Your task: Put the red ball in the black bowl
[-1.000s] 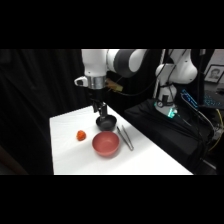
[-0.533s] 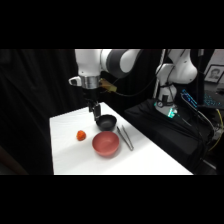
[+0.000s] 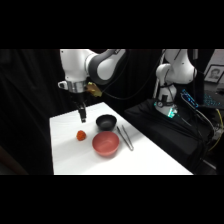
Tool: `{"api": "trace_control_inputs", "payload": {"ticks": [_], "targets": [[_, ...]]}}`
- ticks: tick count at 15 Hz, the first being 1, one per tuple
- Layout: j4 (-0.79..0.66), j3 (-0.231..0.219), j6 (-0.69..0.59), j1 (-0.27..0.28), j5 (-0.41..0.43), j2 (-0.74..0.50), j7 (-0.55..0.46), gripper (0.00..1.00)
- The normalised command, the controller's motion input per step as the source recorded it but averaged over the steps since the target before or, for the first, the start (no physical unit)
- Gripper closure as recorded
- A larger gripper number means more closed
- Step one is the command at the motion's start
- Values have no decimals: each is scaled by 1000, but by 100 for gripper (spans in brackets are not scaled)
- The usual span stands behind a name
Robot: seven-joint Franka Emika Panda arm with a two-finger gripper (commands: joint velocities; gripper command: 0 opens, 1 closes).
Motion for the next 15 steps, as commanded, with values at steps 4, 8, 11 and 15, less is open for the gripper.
{"api": "trace_control_inputs", "payload": {"ticks": [4, 8, 11, 15], "targets": [[467, -26, 112, -74, 154, 430, -4, 0], [419, -32, 79, -78, 140, 374, 15, 0], [387, -3, 33, -76, 154, 379, -3, 0], [366, 13, -8, -39, 136, 339, 16, 0]]}}
